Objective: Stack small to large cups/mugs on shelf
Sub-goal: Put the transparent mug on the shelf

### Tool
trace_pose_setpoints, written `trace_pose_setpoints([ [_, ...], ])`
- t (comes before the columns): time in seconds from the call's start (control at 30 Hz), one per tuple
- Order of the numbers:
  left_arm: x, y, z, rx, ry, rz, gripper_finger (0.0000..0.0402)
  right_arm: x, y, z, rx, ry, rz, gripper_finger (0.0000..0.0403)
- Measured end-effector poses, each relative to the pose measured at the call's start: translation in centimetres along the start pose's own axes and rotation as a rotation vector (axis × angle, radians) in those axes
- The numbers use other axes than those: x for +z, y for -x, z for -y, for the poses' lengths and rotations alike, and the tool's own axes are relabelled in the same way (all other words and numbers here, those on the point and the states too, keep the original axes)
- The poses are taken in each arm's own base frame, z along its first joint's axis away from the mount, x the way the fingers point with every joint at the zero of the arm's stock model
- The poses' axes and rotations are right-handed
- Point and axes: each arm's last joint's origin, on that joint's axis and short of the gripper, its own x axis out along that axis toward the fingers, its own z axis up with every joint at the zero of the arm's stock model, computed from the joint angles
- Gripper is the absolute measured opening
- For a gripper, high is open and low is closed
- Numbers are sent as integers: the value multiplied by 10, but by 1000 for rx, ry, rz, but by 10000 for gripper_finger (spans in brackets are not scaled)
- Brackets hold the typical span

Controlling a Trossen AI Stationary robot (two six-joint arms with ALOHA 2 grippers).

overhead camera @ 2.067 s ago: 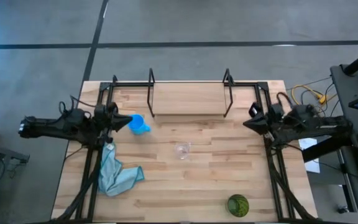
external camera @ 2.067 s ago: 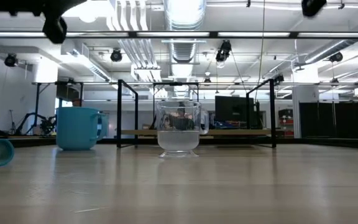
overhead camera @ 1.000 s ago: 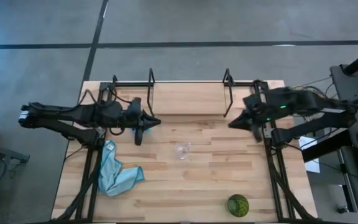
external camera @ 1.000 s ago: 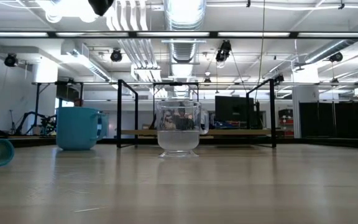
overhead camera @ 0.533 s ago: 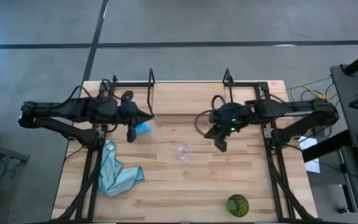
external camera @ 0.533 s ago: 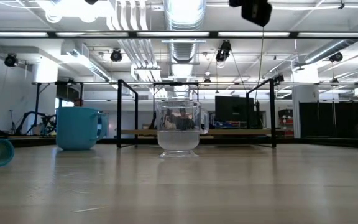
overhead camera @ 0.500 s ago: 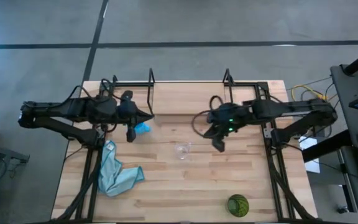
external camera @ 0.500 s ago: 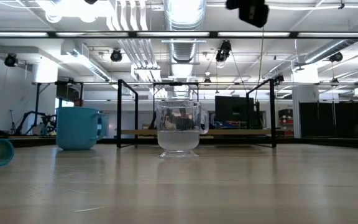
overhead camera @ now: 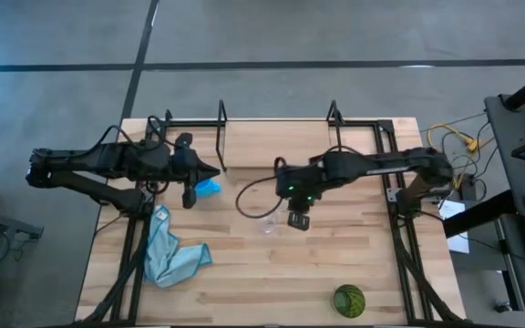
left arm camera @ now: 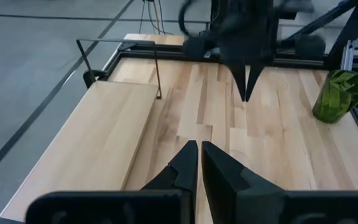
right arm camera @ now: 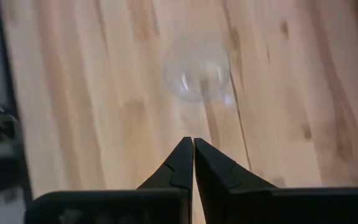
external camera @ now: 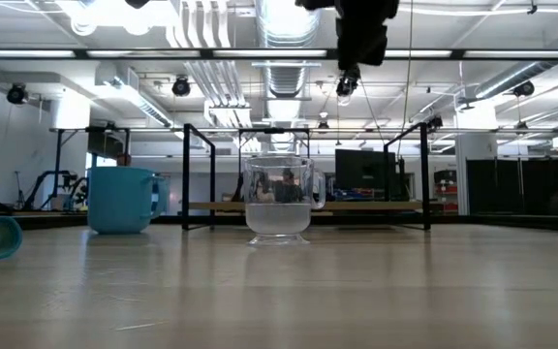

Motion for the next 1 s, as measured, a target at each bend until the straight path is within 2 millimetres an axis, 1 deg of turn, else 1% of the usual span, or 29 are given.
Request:
trace_pose_setpoints([
  [0.2,0,2,0,-1,3,6,8,15,-20,-3,-14,20,-79,20],
  [0.27,0,3,-1,-1,4,9,8,18,-22,-3,-5,24,-97,20],
  [0.5,1,8,-2,-2,8,25,8,27,-26,-6,-15,122,-152,20],
  [0.67,1,13,-3,-4,12,39,8,39,-34,-8,-10,196,-159,21],
  [0.77,1,14,-3,-4,14,45,8,45,-40,-9,-14,198,-182,21],
  [0.9,1,16,-4,-5,15,49,8,52,-51,-11,-5,195,-189,21],
  [1.0,1,16,-4,-4,15,49,8,55,-63,-13,52,207,-216,21],
])
